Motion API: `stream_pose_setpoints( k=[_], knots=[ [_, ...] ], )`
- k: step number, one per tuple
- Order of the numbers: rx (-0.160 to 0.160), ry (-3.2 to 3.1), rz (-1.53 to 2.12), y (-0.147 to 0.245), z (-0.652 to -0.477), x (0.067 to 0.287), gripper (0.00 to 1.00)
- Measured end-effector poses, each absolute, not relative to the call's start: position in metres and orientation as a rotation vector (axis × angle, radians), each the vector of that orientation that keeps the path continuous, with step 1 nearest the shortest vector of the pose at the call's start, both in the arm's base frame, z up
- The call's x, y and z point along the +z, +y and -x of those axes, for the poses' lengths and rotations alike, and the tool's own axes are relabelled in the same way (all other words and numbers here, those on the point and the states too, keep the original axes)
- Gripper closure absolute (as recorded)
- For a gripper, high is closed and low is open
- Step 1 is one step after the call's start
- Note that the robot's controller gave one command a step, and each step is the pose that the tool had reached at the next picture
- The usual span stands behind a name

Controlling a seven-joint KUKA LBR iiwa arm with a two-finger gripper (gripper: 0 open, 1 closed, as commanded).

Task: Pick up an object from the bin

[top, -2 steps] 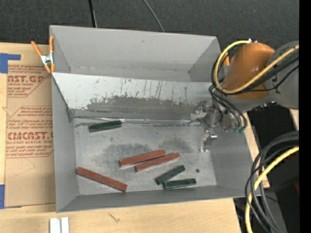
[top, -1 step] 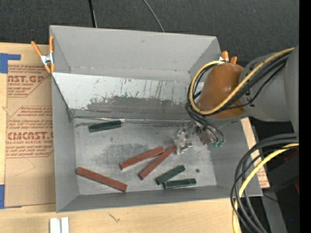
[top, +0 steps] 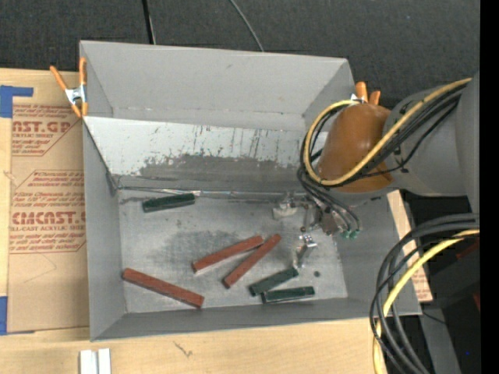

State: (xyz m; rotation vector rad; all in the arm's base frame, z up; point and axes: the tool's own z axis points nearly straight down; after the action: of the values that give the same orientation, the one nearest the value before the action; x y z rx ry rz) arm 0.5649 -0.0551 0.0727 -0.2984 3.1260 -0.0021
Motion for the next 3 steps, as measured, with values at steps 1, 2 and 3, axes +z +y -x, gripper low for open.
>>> stream_pose_setpoints(
  k=[1, 2, 3],
  knots=[
    [-0.002, 3.125, 0.298, -0.055, -0.565, 0.073, 0.00],
    [0.000, 3.087, 0.442, 0.019, -0.545, 0.077, 1.00],
    [0.000, 3.087, 0.442, 0.019, -0.545, 0.077, 1.00]
  ],
)
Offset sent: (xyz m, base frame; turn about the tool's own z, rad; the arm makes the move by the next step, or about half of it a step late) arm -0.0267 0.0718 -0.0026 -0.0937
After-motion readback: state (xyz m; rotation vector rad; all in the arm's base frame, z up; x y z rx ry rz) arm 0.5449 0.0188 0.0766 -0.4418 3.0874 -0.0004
